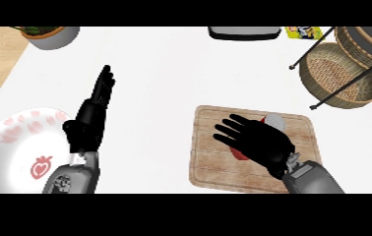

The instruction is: Pick the bell pepper from the cutting board and place it in the tiered basket

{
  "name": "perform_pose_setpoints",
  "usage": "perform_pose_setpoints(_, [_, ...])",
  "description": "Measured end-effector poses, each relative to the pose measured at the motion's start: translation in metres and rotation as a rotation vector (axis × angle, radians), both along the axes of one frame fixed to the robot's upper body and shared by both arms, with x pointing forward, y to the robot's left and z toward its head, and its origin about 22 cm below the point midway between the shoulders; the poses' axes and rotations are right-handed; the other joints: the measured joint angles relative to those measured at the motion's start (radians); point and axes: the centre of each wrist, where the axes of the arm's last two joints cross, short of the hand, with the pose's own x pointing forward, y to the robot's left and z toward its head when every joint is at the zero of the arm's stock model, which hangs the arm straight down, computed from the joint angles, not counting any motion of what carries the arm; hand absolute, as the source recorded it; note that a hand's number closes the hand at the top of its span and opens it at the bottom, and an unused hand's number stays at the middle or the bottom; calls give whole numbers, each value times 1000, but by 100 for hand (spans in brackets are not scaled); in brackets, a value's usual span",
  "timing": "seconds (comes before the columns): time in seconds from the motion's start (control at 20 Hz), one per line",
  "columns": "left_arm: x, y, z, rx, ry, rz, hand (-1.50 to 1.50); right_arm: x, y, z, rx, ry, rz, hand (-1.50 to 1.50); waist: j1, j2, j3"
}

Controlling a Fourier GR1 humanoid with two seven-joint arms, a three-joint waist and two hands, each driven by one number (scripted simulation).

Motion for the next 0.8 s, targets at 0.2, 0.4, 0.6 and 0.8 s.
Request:
perform_pose_setpoints(0.2, [-7, -6, -4, -1, -1, -2, 0, 0, -2, -15, 27, 4, -10, 150, 0, 0, 0])
perform_pose_setpoints(0.4, [-1, -3, -5, -3, -7, 0, 0, 6, 1, -20, 84, -34, -7, 150, 0, 0, 0])
perform_pose_setpoints(0.6, [-5, -7, -7, 1, -2, 2, 0, 6, 2, -24, 108, -134, 56, 150, 1, -1, 0])
perform_pose_setpoints(0.8, [-5, -9, -9, -2, 1, 4, 0, 4, -3, -35, 113, -195, 6, 150, 0, -6, -3])
